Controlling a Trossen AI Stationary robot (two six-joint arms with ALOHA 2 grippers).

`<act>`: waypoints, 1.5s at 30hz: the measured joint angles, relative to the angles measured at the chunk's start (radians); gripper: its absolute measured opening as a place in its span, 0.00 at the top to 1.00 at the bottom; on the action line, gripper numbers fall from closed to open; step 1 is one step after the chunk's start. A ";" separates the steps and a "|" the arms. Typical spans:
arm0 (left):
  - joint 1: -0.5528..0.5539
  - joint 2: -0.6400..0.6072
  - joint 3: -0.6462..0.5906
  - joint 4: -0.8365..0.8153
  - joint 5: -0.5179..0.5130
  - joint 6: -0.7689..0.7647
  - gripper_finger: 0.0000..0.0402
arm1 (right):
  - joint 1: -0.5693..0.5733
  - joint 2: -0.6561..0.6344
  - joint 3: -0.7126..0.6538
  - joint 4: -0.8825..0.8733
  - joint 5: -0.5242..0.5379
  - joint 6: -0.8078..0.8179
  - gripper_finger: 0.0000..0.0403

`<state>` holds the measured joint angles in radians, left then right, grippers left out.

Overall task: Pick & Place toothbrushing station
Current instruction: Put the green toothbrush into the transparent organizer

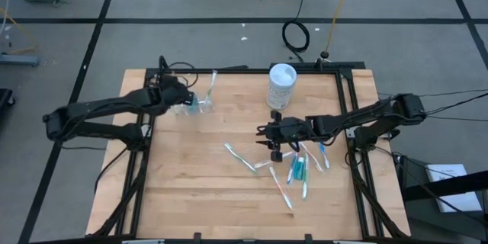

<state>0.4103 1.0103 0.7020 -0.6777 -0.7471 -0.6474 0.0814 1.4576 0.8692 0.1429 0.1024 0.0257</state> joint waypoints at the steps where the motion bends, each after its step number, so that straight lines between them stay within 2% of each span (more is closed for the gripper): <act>1: 0.000 -0.011 0.009 -0.001 0.015 0.009 0.67 | 0.000 0.003 0.000 0.001 0.000 0.000 0.70; 5: -0.020 -0.055 0.021 0.041 0.081 0.110 0.67 | -0.003 0.021 0.000 0.002 -0.001 -0.009 0.70; 11: -0.079 -0.071 0.021 0.211 0.171 0.279 0.67 | -0.030 0.054 0.000 0.027 -0.001 -0.006 0.70; 15: -0.105 -0.072 0.021 0.383 0.328 0.363 0.67 | -0.051 0.085 0.000 0.064 -0.001 0.003 0.70; 20: -0.131 -0.072 0.021 0.604 0.548 0.540 0.67 | -0.058 0.150 0.000 0.183 -0.005 -0.003 0.69; 23: -0.141 -0.072 0.021 0.689 0.622 0.598 0.67 | -0.058 0.197 0.000 0.275 -0.079 -0.004 0.66; 26: -0.148 -0.072 0.021 0.700 0.646 0.616 0.67 | -0.059 0.240 0.000 0.335 -0.131 0.003 0.61; 31: -0.165 -0.072 0.021 0.576 0.658 0.619 0.67 | -0.063 0.322 0.053 0.365 -0.133 0.015 0.54; 34: -0.166 -0.072 0.021 0.566 0.634 0.622 0.67 | -0.059 0.390 0.154 0.263 -0.130 0.038 0.53; 40: -0.166 -0.088 0.022 0.569 0.561 0.625 0.67 | -0.039 0.529 0.385 -0.086 -0.073 0.071 0.56; 45: -0.162 -0.087 0.021 0.545 0.549 0.624 0.67 | -0.042 0.608 0.465 -0.145 -0.121 0.165 0.56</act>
<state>0.2481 0.9233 0.7231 -0.1324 -0.1984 -0.0238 0.0394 2.0660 1.3341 -0.0021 -0.0191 0.1904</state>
